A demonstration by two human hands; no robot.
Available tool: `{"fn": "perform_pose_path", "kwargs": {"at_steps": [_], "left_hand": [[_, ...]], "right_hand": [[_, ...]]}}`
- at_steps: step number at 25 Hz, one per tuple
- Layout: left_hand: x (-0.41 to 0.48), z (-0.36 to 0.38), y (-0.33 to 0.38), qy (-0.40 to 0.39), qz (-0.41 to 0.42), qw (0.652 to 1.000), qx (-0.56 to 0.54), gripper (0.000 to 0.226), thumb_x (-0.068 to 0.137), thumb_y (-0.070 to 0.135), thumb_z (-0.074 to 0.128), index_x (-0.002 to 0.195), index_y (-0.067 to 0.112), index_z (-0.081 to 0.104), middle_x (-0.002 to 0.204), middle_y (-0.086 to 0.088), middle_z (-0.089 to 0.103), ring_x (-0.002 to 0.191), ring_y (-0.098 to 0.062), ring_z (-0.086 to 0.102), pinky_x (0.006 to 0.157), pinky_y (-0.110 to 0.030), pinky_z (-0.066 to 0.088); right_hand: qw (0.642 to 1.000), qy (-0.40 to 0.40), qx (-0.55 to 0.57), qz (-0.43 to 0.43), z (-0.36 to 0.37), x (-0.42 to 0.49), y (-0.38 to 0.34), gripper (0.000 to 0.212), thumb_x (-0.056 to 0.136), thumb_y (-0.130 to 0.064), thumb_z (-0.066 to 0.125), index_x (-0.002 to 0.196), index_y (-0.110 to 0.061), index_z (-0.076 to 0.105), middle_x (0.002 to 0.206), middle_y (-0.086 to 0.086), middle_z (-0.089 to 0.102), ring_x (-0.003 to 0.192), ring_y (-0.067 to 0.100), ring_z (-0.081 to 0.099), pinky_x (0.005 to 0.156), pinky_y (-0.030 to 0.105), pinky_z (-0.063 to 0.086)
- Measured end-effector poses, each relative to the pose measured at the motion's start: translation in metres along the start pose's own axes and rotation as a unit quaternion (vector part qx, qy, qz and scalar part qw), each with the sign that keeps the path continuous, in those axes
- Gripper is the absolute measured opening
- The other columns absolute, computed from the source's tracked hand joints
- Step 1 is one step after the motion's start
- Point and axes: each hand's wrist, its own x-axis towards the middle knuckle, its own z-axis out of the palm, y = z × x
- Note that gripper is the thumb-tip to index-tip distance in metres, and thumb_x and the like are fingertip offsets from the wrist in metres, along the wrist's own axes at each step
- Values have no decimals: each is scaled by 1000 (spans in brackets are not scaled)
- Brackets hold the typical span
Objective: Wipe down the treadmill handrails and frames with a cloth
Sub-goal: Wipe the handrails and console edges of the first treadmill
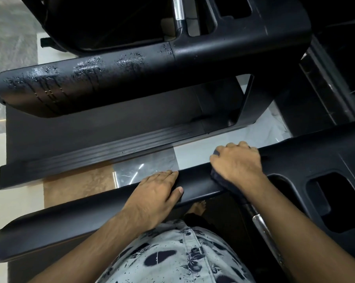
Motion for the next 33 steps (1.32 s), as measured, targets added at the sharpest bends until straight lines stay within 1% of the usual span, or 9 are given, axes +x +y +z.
{"fn": "perform_pose_path", "kwargs": {"at_steps": [4,7,11,14,18,21,25,28,33], "left_hand": [[11,0,11,0,14,1000,5,60,102,50,27,154,20,23,159,0,30,146,-11,23,121,-32,18],[17,0,20,-7,13,1000,5,60,102,50,27,154,20,22,160,0,26,148,-11,20,122,-31,15],[25,1,31,-12,20,1000,19,61,102,50,26,154,19,20,160,-2,26,148,-12,20,121,-32,15],[30,2,40,-11,20,1000,17,61,102,50,25,155,20,19,161,0,24,148,-11,18,122,-31,14],[38,5,51,-8,26,1000,9,65,99,55,20,154,21,21,159,1,28,147,-10,22,121,-32,17],[49,9,64,-8,22,1000,8,61,102,51,25,155,21,21,160,1,26,147,-10,20,121,-31,16],[56,8,79,1,20,1000,10,60,102,48,29,153,18,24,159,-2,30,146,-12,24,120,-32,19],[57,8,78,-5,21,1000,10,61,101,49,28,154,19,21,160,-1,26,148,-12,20,121,-31,16],[67,8,78,-21,56,998,15,64,101,52,24,155,19,17,161,-1,24,148,-12,19,122,-32,16]], "right_hand": [[988,17,19,-149,15,-21,-1,61,86,-48,22,142,-38,44,146,-8,49,130,21,43,101,44,39],[1000,19,12,19,3,2,32,49,93,-43,26,133,-32,51,138,0,55,123,26,46,98,45,41],[990,45,14,-133,19,-26,22,56,86,-46,32,140,-38,46,145,-8,50,131,20,43,100,44,38],[997,50,31,47,4,4,57,49,91,-45,27,131,-33,53,138,-3,56,124,24,46,97,43,38],[989,73,1,-127,23,-26,50,58,83,-46,32,136,-35,53,140,-8,56,128,21,48,98,42,41],[996,68,42,36,6,4,82,52,90,-46,25,132,-31,54,137,-4,57,123,23,46,96,43,38],[988,82,2,-132,26,-26,70,62,84,-50,28,141,-35,47,145,-7,52,131,22,44,99,44,39],[995,62,28,67,8,1,93,57,91,-47,24,140,-26,45,143,1,51,128,27,41,99,46,37],[996,71,25,-41,16,-17,91,64,85,-49,28,145,-33,42,147,-2,48,134,24,39,102,45,36]]}}
